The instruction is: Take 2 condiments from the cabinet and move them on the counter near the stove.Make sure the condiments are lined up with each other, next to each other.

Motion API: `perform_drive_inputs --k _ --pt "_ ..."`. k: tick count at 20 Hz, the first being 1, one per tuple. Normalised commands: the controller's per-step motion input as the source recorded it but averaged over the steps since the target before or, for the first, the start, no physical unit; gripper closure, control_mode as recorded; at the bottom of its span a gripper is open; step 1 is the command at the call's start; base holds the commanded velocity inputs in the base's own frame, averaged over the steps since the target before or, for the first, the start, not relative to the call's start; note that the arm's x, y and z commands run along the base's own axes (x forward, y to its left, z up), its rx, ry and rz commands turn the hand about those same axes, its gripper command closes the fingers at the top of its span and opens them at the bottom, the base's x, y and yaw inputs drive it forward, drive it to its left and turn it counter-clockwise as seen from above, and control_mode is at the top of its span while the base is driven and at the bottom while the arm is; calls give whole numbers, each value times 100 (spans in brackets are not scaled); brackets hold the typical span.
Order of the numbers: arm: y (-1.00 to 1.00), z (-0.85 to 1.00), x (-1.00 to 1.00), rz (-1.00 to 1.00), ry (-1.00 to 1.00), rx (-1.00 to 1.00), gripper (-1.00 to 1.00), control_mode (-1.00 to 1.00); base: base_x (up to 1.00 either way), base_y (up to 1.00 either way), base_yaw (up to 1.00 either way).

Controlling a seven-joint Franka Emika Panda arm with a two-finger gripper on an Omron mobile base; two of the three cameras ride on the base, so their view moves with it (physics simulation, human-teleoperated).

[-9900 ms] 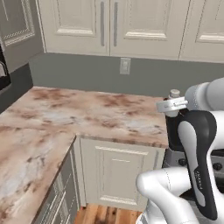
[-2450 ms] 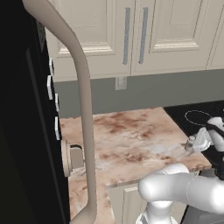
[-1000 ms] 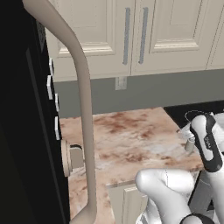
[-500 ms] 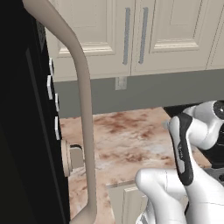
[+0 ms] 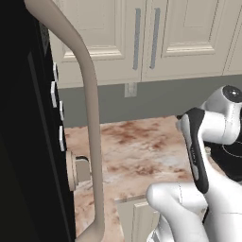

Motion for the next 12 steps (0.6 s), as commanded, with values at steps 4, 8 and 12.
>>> perform_drive_inputs --k 4,8,12 --pt "0 0 -37 -34 -8 11 -100 -100 0 0 0" --pt "13 0 -33 -27 -15 8 -100 -100 0 0 0" --pt "25 11 -9 -9 -11 8 -100 -100 0 0 0"
